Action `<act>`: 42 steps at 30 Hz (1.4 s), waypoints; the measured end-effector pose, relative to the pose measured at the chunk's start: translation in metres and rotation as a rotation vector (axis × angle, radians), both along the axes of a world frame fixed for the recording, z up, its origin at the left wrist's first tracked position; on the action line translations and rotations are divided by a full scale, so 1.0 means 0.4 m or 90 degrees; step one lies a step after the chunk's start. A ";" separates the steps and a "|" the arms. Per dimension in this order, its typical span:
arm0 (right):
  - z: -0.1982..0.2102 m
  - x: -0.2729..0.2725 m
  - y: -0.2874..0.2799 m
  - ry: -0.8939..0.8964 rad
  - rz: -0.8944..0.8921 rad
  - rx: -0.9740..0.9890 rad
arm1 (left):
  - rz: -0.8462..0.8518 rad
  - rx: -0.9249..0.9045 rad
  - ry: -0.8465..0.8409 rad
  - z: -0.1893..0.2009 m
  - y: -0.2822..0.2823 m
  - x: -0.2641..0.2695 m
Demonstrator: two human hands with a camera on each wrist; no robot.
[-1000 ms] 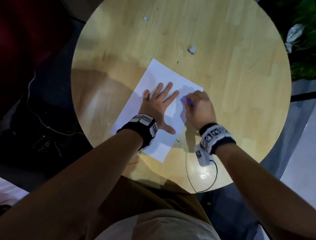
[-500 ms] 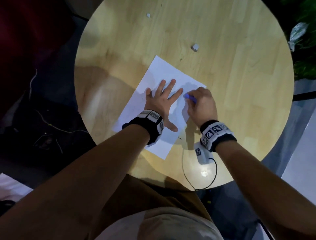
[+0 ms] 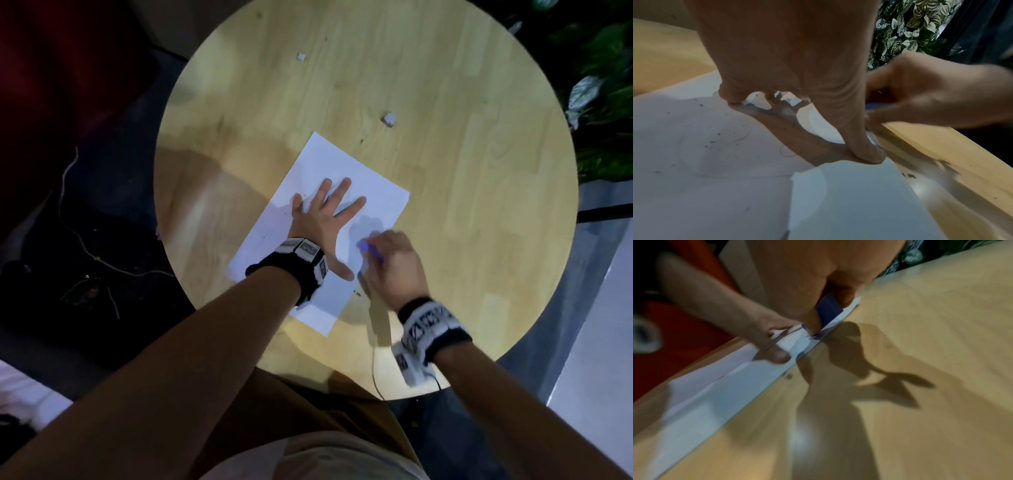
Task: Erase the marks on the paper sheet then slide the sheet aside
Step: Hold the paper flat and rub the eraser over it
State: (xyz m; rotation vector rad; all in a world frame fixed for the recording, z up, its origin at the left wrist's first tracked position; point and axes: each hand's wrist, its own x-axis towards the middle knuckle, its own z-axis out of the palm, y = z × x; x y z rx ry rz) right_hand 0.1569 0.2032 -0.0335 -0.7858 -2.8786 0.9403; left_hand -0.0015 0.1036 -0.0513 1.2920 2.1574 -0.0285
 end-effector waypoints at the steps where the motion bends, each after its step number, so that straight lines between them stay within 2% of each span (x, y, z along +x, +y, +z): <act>1: 0.012 0.032 -0.026 -0.010 0.032 -0.018 | 0.004 0.007 -0.002 -0.002 -0.002 0.000; 3: 0.020 0.037 -0.023 -0.021 0.060 -0.022 | 0.012 0.025 -0.003 -0.003 -0.003 -0.003; 7: -0.016 -0.088 0.080 0.007 -0.040 0.049 | -0.002 0.007 0.005 -0.007 0.000 -0.005; 9: -0.023 -0.092 0.077 0.014 -0.069 0.042 | 0.001 0.006 0.001 -0.010 -0.002 -0.004; 11: -0.009 -0.037 0.018 0.006 -0.038 0.012 | 0.005 0.017 0.000 -0.011 -0.003 -0.002; 13: 0.022 0.027 -0.039 -0.008 0.045 -0.018 | 0.002 0.011 0.009 -0.007 -0.002 -0.004; 15: 0.023 0.020 -0.024 -0.021 0.082 -0.018 | 0.002 0.019 0.012 -0.006 -0.002 -0.007; 19: -0.017 -0.095 0.055 0.012 -0.042 0.034 | 0.013 0.065 0.018 -0.016 -0.015 0.000; 21: -0.026 -0.096 0.039 0.020 -0.071 0.027 | 0.004 0.049 0.009 -0.014 -0.027 -0.004; 23: -0.026 -0.066 0.019 0.026 -0.066 0.019 | 0.018 0.095 -0.037 -0.018 -0.051 -0.012; 25: -0.022 -0.051 0.024 0.026 -0.054 0.016 | 0.075 0.207 -0.111 -0.028 -0.084 -0.024; 27: -0.022 -0.076 0.048 0.025 -0.052 0.027 | 0.099 0.278 -0.109 -0.045 -0.108 -0.034; 31: -0.026 -0.132 0.061 0.024 -0.051 0.048 | 0.079 0.196 -0.102 -0.027 -0.091 -0.036; 34: -0.022 -0.107 0.006 0.038 -0.048 0.033 | 0.080 0.150 -0.105 -0.014 -0.078 -0.033; 36: -0.015 -0.067 -0.039 0.022 -0.002 0.017 | 0.083 0.154 -0.105 -0.016 -0.076 -0.027; 38: -0.007 -0.071 -0.026 0.011 0.034 0.013 | 0.082 0.145 -0.096 -0.017 -0.074 -0.026; 42: -0.026 -0.168 0.069 0.019 -0.054 0.043 | 0.071 0.122 -0.082 -0.017 -0.075 -0.028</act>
